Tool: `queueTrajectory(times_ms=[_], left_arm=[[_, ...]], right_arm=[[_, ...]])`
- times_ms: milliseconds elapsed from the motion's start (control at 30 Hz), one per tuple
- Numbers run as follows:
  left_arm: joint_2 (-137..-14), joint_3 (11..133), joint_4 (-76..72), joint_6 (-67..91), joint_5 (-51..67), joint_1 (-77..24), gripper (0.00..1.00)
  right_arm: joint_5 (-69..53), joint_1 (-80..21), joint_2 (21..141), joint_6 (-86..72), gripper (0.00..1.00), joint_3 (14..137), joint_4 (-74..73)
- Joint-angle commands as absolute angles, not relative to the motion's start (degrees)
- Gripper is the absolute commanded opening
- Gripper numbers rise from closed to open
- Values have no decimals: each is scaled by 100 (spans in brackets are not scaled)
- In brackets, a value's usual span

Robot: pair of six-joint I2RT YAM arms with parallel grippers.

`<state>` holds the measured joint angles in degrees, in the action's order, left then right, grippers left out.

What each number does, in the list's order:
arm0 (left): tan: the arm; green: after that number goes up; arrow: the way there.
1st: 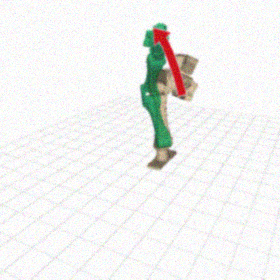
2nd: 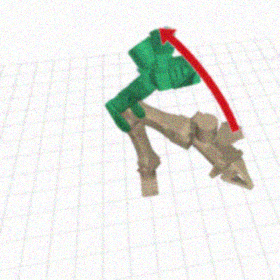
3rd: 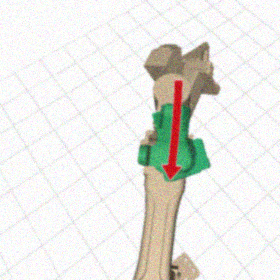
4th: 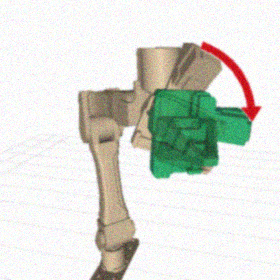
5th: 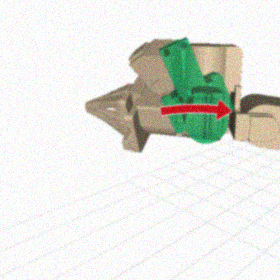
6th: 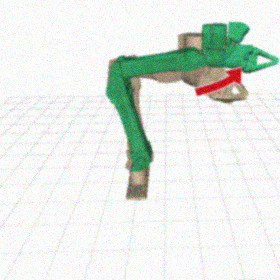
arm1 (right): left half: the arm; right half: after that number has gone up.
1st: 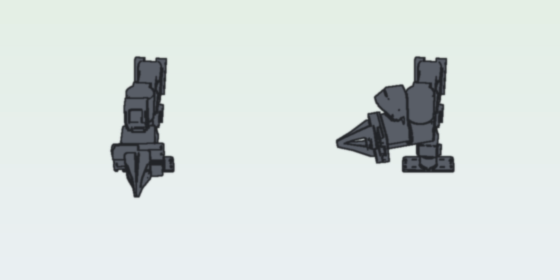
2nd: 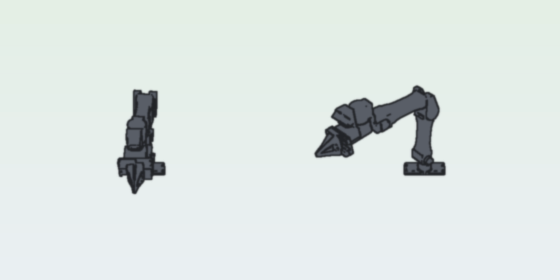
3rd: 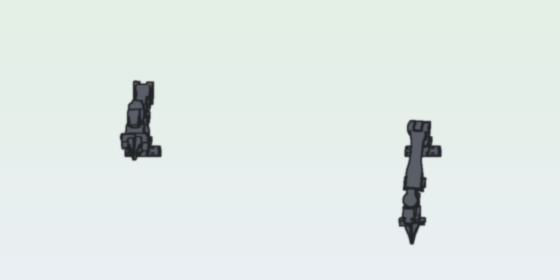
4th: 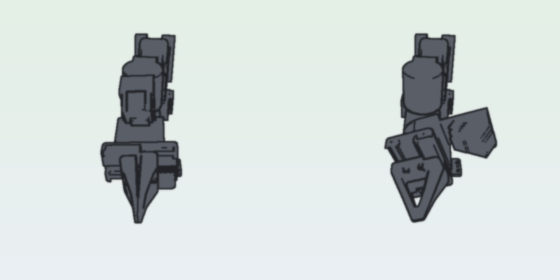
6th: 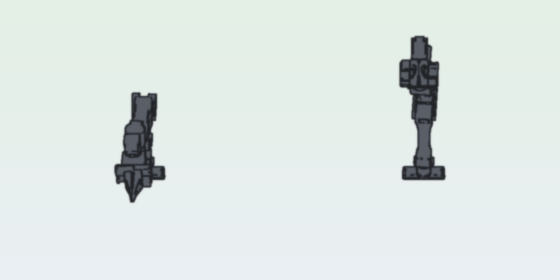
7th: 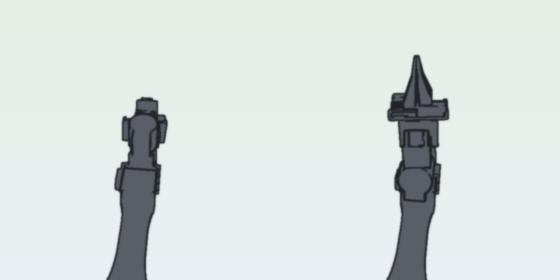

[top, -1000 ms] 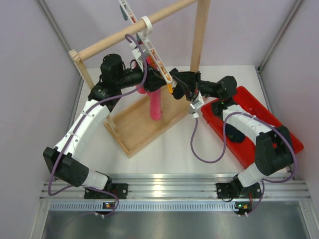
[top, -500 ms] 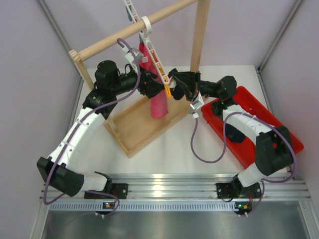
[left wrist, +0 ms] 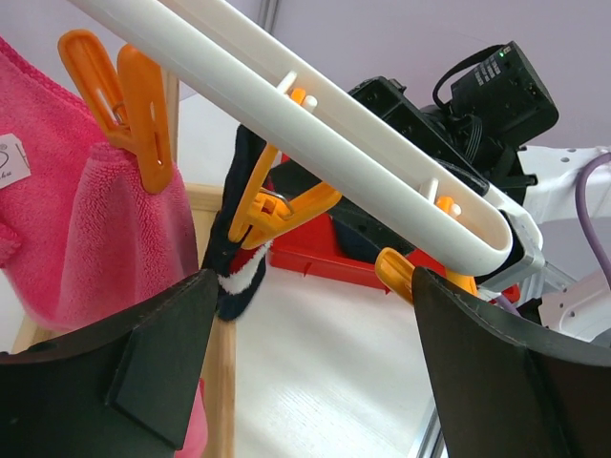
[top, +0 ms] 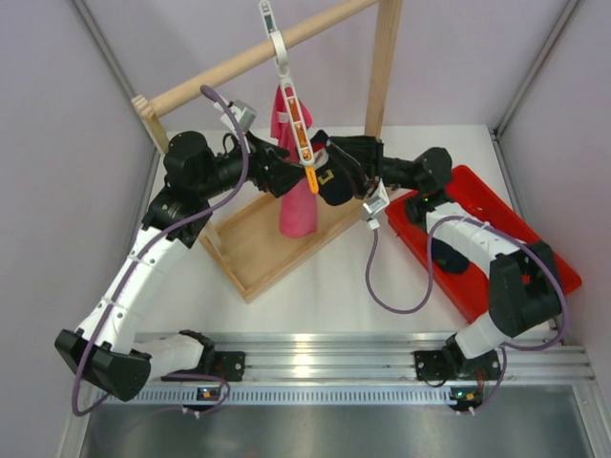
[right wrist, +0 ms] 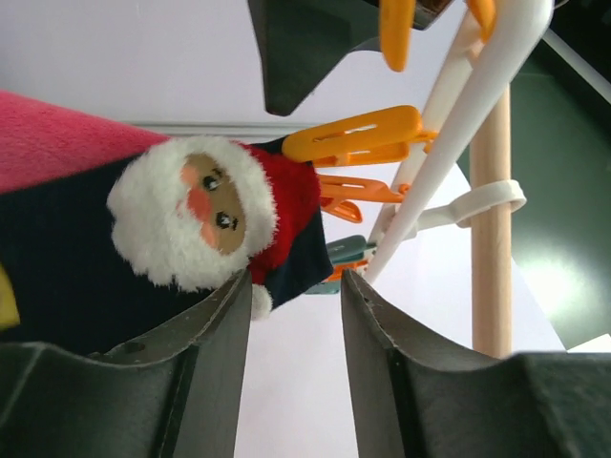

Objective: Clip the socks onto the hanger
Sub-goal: Clamp the sock onto the hanger, then open the clamp at the hanger.

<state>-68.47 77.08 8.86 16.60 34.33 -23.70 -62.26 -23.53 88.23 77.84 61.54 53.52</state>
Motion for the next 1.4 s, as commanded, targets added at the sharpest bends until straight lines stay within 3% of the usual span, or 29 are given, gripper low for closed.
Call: queueTrajectory(times_ms=[0,300,467,500,667,867,900,1033,1367], left_arm=[[-6688,7629,1212,1705,3542,-2399,88],[-6750,7848,1556,1275,3586,-2399,84],[-6811,7963,1608,1081,3437,-2400,82],[-6820,7972,1626,1046,3271,-2408,82],[-6873,7937,1512,1168,2611,-2408,80],[-6486,7461,220,1135,1803,-2417,71],[-6495,7497,220,1073,1723,-2417,64],[-6530,7629,62,730,1880,-2400,52],[-6320,7752,62,492,1959,-2408,47]], right_arm=[[-6346,-2373,8561,7901,43,5995,5247],[-5354,-2294,7867,7744,56,6064,3790],[-4712,-2180,7427,6936,54,6826,1824],[-4633,-2162,7322,6752,52,6986,845],[-4632,-2101,7146,5468,50,7558,-728],[-4500,-2109,7040,4019,50,7637,-931],[-4500,-2101,7049,3825,49,7681,-932],[-4702,-2101,7198,2709,48,7980,-976],[-4887,-2153,7313,-1252,47,7937,623]])
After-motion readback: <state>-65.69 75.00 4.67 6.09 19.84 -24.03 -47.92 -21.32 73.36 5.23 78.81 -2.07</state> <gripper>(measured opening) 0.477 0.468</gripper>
